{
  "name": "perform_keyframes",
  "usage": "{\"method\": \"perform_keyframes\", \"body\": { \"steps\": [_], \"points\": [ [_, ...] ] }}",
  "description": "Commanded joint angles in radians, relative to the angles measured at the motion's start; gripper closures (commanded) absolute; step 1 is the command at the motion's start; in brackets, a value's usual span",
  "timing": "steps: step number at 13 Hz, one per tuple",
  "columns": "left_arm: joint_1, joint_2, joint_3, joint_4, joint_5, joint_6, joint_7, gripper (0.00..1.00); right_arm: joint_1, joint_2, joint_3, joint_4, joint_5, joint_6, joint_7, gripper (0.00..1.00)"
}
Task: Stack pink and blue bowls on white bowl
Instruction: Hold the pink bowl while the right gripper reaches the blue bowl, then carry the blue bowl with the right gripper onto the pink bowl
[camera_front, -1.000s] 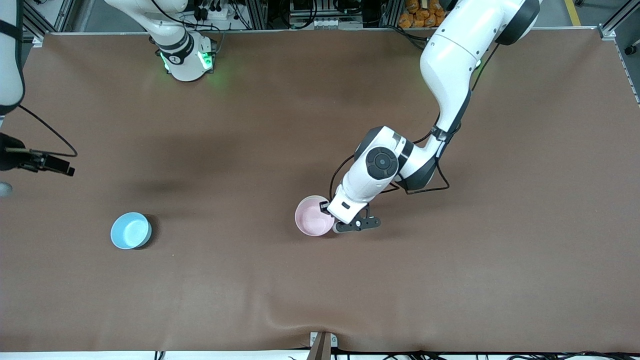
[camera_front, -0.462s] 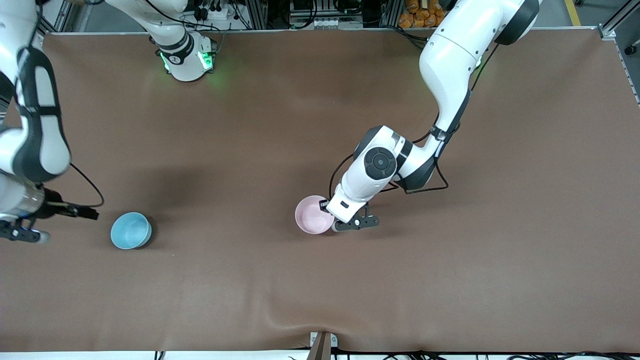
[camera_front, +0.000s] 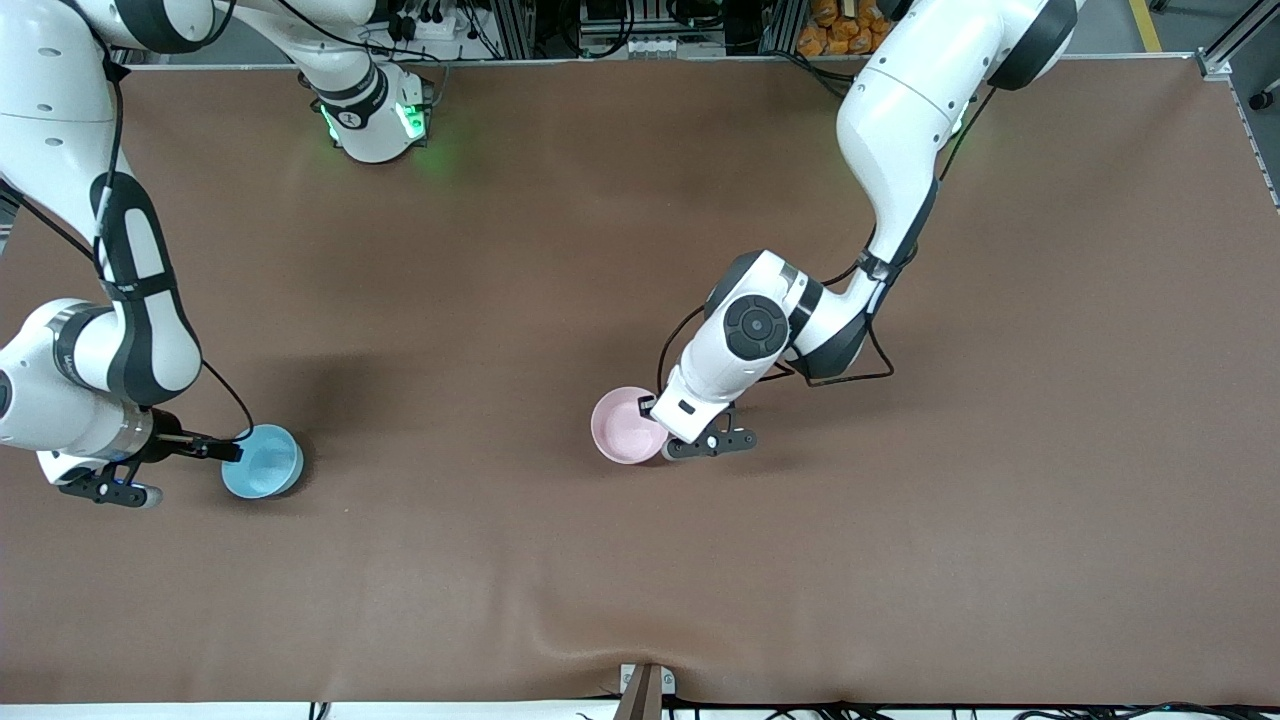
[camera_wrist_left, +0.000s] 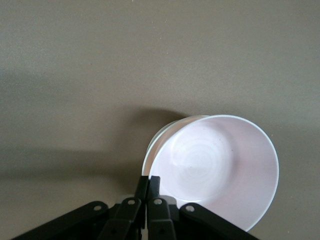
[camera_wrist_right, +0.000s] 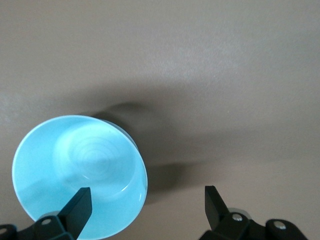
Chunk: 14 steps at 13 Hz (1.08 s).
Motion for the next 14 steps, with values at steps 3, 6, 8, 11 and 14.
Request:
{"method": "perform_keyframes", "body": {
  "steps": [3,6,8,11,14],
  "points": [
    [-0.007,0.014,0.003,0.007,0.016,-0.003,0.005,1.00,-0.001,0.024,0.009,0.000,0.087,0.000,0.005,0.02],
    [-0.008,0.028,0.004,0.008,0.017,0.000,0.000,1.00,0.027,0.032,0.009,-0.011,0.100,-0.002,-0.009,0.84],
    [-0.013,0.037,0.004,0.010,0.016,0.001,-0.004,1.00,0.030,0.041,0.009,-0.011,0.098,0.012,-0.010,1.00],
    [-0.007,0.036,0.002,0.010,0.013,0.001,-0.003,0.42,0.057,0.052,0.009,-0.008,0.095,0.057,-0.018,1.00],
    [-0.008,0.017,0.006,0.013,0.028,0.001,0.005,0.00,0.114,0.014,0.011,-0.009,0.095,0.046,-0.071,1.00]
  ]
}}
